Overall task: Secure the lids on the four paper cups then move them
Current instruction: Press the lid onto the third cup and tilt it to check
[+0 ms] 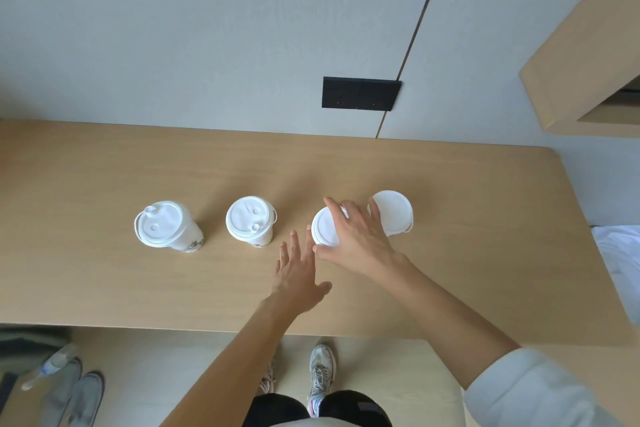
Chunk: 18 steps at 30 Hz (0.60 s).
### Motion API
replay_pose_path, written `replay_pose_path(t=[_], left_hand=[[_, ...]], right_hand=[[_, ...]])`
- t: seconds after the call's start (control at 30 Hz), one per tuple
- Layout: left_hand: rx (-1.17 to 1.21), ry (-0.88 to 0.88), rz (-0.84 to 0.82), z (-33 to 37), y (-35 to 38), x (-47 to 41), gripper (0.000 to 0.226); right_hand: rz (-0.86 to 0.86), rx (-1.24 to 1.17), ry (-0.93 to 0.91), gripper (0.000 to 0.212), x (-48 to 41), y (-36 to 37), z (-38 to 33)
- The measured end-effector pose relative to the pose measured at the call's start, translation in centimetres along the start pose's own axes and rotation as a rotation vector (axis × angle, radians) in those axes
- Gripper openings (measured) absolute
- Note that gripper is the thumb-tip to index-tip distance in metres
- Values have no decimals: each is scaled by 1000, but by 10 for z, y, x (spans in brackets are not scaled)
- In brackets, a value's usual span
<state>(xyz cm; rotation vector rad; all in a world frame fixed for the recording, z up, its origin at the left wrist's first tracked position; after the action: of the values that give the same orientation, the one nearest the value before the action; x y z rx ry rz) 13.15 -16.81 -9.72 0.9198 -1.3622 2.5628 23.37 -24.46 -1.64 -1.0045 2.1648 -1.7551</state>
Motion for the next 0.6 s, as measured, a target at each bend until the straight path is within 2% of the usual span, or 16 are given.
replay_pose_path(t=[0.07,0.43,0.6], left_hand=[[-23,-17,-17,-9,19,38,109],[-103,-3,-87,-13,63,80,101],[-80,-36,16,-18,50,84,77]], right_hand=[[-35,13,-53,98,37,17,-17],[-60,-17,4,100,88,47,-10],[-38,-120,61,114,92,49,-2]])
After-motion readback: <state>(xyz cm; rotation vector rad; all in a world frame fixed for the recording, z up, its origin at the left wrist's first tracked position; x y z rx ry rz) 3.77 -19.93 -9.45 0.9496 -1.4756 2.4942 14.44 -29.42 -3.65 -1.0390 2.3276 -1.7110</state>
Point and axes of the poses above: each hand's wrist, its own x-axis away from the middle knuckle, its own y-axis out of the palm, z = x × y, the point moved 9 cm from there along -x, towards the middle knuckle, and after that the axes turned 1 degree about y, right-handed, at the moved point
